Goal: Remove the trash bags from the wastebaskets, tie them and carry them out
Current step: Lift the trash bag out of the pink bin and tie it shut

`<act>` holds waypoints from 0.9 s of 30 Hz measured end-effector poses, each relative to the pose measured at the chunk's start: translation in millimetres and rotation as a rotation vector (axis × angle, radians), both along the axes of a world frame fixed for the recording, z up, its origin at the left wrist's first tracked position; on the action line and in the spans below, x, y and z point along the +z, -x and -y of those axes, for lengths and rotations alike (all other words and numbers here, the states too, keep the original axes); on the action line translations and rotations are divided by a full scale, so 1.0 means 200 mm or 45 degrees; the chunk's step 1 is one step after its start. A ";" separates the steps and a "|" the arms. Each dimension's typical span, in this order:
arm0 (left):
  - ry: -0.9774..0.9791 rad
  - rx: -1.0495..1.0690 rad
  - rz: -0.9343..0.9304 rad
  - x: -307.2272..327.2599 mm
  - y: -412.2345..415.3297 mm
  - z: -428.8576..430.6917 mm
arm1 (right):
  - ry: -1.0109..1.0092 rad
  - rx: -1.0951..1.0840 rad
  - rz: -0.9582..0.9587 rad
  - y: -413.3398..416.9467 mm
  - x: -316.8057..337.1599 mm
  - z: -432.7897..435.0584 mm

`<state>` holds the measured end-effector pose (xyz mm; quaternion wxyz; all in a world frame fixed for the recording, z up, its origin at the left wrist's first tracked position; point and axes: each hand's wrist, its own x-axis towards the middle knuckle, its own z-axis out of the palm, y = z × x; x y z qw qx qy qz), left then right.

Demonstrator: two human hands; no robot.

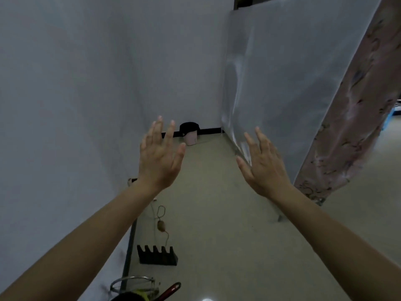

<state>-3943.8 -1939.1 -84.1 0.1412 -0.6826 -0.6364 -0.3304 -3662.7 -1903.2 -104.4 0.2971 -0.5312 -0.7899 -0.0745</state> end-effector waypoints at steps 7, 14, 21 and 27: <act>0.237 -0.052 0.004 -0.42 -0.28 -0.93 | 0.075 -0.017 0.074 -0.26 -0.25 -0.96; 0.289 0.071 -0.070 -0.25 -0.38 -2.01 | 0.138 0.017 0.046 -0.39 -0.14 -2.16; 0.251 0.192 0.023 -0.29 -0.22 -2.84 | 0.198 0.135 0.055 -0.10 -0.18 -3.14; 0.401 0.261 0.028 -0.55 0.06 -3.61 | 0.240 0.263 0.275 0.22 -0.38 -3.94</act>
